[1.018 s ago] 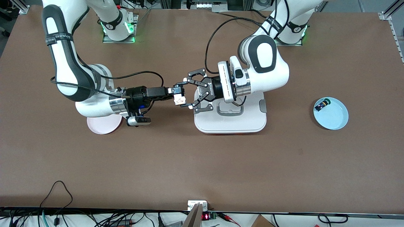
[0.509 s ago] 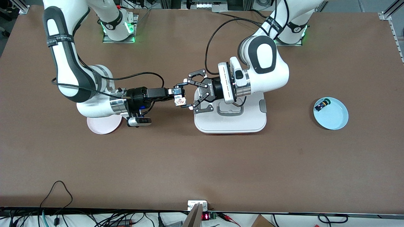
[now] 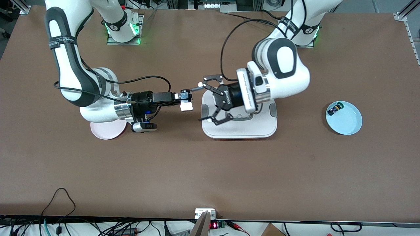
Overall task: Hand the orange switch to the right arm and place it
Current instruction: 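Open the left gripper and withdraw it while the right gripper holds switch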
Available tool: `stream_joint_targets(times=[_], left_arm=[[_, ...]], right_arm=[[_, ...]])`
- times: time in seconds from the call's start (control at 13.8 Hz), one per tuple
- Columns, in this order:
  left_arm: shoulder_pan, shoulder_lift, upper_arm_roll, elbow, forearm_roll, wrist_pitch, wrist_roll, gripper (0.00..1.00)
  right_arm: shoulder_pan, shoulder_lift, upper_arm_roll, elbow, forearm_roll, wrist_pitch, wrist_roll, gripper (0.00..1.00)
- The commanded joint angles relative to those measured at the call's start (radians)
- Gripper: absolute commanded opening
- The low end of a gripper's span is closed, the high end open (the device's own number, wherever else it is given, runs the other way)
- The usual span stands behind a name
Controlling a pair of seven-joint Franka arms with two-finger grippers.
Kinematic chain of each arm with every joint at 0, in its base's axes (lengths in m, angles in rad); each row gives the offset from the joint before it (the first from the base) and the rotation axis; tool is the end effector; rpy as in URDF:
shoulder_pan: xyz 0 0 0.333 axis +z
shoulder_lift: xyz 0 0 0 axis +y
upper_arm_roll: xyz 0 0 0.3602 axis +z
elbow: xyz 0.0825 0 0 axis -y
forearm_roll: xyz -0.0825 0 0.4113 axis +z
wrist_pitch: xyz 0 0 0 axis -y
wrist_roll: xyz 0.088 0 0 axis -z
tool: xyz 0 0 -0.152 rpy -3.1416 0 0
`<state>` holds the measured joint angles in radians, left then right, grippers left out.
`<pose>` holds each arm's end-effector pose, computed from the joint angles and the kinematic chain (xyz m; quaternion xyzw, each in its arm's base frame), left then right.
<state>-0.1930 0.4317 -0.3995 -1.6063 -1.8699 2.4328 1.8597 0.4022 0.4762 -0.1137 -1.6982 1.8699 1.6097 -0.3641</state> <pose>0.6608 -0.4233 0.4718 0.6492 -0.3172 0.4831 0.4945 0.6495 0.3555 0.4269 -0.6419 0.0504 0.1344 0.7532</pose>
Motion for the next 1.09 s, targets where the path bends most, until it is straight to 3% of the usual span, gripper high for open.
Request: stream_joint_targets(times=[0.0,0.22,0.36,0.73,1.02], left_arm=[[0.122,-0.076,-0.002,-0.096,0.046,-0.052,0.013,1.00],[0.303,-0.100,0.004,-0.159,0.159,-0.128,0.023,1.00],[0.398,-0.100,0.010,-0.188,0.265,-0.173,0.021,1.00],[0.477,-0.117,0.175,-0.188,0.673,-0.244,-0.002,1.00],[0.486,-0.149,0.283,-0.187,0.990,-0.259,-0.311,1.00]], right_arm=[[-0.005,0.002,-0.003,0.008,0.011,-0.004,-0.045,0.18],[-0.026,0.001,-0.006,0.005,-0.017,-0.008,-0.053,0.18],[-0.042,-0.007,-0.007,0.006,-0.096,-0.002,-0.067,0.18],[-0.123,-0.025,-0.007,0.006,-0.421,-0.013,-0.183,0.15],[-0.187,-0.031,-0.004,0.008,-0.708,-0.037,-0.283,0.15]])
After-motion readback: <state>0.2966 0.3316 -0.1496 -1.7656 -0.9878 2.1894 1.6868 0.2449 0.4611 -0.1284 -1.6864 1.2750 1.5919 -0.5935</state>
